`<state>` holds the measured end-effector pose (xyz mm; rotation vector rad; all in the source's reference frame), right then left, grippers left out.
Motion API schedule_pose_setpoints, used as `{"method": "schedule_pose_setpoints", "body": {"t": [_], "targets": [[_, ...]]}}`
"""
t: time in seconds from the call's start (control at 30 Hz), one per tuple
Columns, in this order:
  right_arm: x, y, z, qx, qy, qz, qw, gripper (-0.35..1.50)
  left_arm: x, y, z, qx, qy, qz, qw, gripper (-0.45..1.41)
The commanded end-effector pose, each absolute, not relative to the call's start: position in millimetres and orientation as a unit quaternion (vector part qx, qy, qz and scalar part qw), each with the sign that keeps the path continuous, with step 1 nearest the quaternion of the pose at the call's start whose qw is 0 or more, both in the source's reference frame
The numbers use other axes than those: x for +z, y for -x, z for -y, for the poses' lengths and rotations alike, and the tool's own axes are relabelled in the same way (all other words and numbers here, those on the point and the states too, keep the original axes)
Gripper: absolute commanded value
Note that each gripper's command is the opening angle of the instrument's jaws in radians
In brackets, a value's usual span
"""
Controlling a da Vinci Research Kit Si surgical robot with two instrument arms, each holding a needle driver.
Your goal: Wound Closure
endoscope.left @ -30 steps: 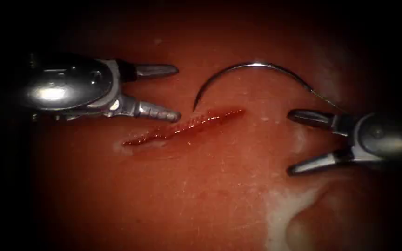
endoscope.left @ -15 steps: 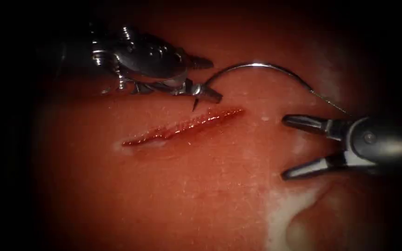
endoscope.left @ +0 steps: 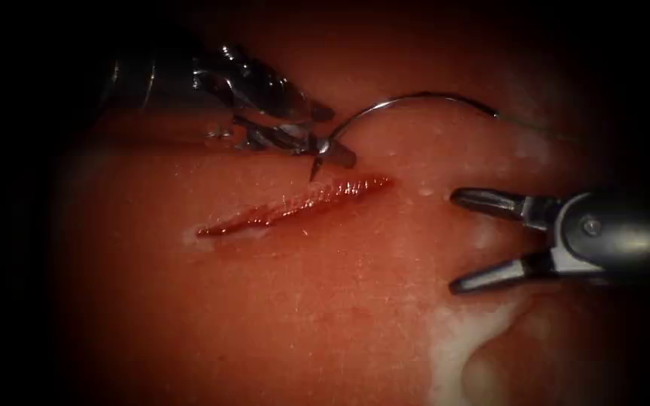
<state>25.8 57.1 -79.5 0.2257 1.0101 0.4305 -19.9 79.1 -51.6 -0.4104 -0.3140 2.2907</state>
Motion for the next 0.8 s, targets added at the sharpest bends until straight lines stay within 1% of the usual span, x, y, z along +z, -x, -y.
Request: {"method": "schedule_pose_setpoints", "body": {"t": [0.03, 0.07, 0.1, 0.13, 0.17, 0.2, 0.23, 0.3, 0.37, 0.43, 0.53, 0.67, 0.77, 0.8], "targets": [[-79.2, -26.5, -56.9, 0.204, -0.107, -0.48, 0.846, 1.21, -51.1, 20.5, -79.1, 0.899, 0.162, 0.124, 0.389, 0.3], [-79.2, -26.5, -56.9, 0.204, -0.107, -0.48, 0.846, 1.21, -51.1, 20.5, -79.1, 0.896, 0.162, 0.127, 0.394, 0.2], [-79.2, -26.6, -56.9, 0.204, -0.107, -0.48, 0.846, 1.21, -51.2, 20.5, -79.1, 0.89, 0.163, 0.139, 0.402, -0.01], [-79.3, -26.6, -56.9, 0.204, -0.107, -0.48, 0.846, 1.21, -51.3, 20.4, -79.2, 0.881, 0.164, 0.157, 0.414, -0.12], [-79.3, -26.6, -56.9, 0.204, -0.107, -0.48, 0.846, 1.21, -51.5, 20.3, -79.3, 0.865, 0.169, 0.169, 0.442, -0.35], [-79.3, -26.7, -56.9, 0.204, -0.107, -0.48, 0.846, 1.21, -51.5, 20.3, -79.4, 0.855, 0.171, 0.172, 0.458, -0.35], [-79.3, -26.8, -56.9, 0.204, -0.107, -0.48, 0.846, 1.21, -51.6, 20.2, -79.6, 0.83, 0.174, 0.181, 0.498, -0.35], [-79.4, -26.9, -56.8, 0.204, -0.108, -0.48, 0.846, 1.21, -51.5, 20.1, -79.7, 0.794, 0.182, 0.191, 0.548, -0.35], [-79.3, -27.2, -56.8, 0.204, -0.108, -0.479, 0.847, 1.21, -51.6, 20.0, -79.8, 0.746, 0.211, 0.201, 0.598, -0.35], [-79.3, -27.4, -56.8, 0.206, -0.106, -0.481, 0.846, 1.21, -52.0, 20.1, -80.0, 0.712, 0.232, 0.212, 0.628, -0.35], [-79.1, -27.6, -56.8, 0.228, -0.102, -0.484, 0.839, 1.2, -52.9, 19.7, -80.5, 0.683, 0.253, 0.224, 0.648, -0.35], [-78.3, -26.7, -57.8, 0.307, -0.072, -0.483, 0.817, 1.1, -55.2, 18.4, -80.5, 0.649, 0.307, 0.242, 0.653, -0.35], [-77.8, -25.8, -58.5, 0.368, -0.063, -0.505, 0.778, 1.06, -56.7, 17.8, -79.6, 0.63, 0.331, 0.252, 0.656, -0.35], [-77.7, -25.5, -58.8, 0.398, -0.059, -0.52, 0.753, 1.06, -57.4, 17.5, -78.9, 0.617, 0.343, 0.258, 0.66, -0.35]]}}
